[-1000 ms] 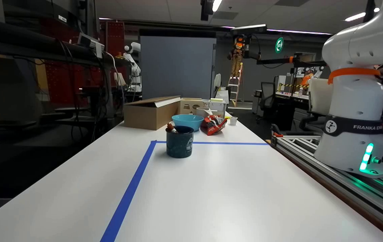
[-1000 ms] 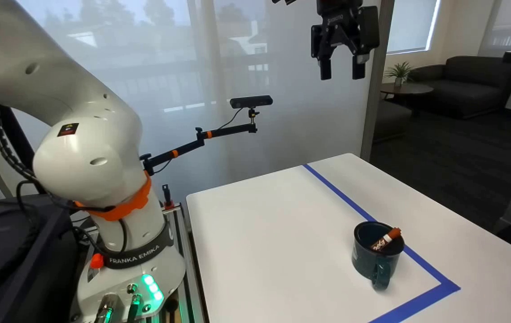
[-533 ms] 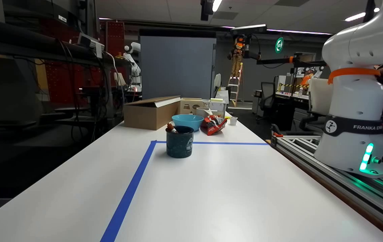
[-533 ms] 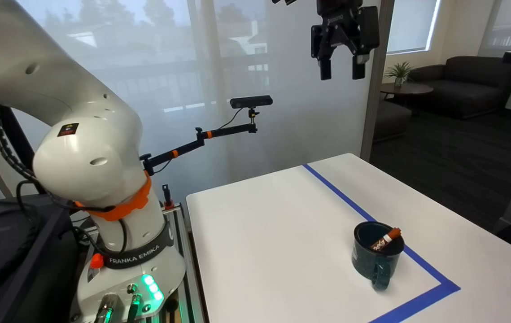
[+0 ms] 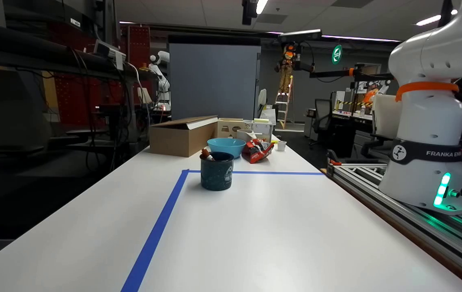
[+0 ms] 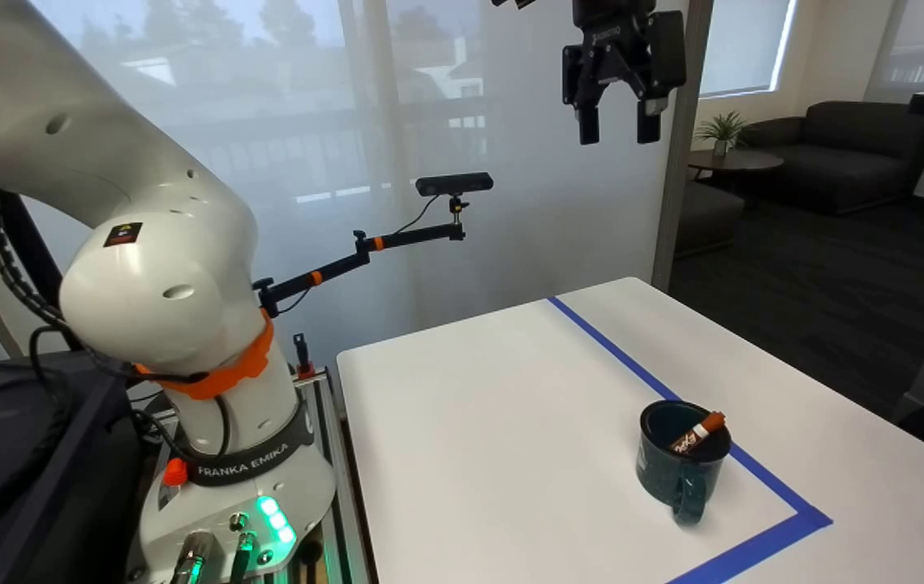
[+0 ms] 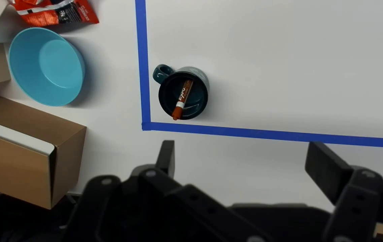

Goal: Put the marker on the table

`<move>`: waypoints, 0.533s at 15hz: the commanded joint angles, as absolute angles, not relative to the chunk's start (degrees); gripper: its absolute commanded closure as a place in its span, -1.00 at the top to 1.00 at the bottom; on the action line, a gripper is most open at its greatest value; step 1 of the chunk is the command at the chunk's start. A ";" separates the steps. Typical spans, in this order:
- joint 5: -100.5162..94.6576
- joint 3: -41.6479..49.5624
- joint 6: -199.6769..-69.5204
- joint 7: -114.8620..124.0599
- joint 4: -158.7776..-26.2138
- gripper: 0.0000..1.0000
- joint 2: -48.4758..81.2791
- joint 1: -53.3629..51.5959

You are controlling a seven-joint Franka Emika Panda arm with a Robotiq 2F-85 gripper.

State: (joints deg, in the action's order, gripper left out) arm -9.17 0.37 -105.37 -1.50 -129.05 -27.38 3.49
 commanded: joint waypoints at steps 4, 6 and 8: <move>-9.52 1.32 -106.35 -1.16 -130.90 1.00 -25.07 3.32; -10.17 1.44 -107.91 0.07 -132.19 1.00 -23.90 3.82; -10.79 1.57 -109.47 1.34 -133.14 1.00 -22.38 4.38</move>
State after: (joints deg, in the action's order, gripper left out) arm -9.19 1.30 -106.92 -0.68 -131.66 -23.67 3.71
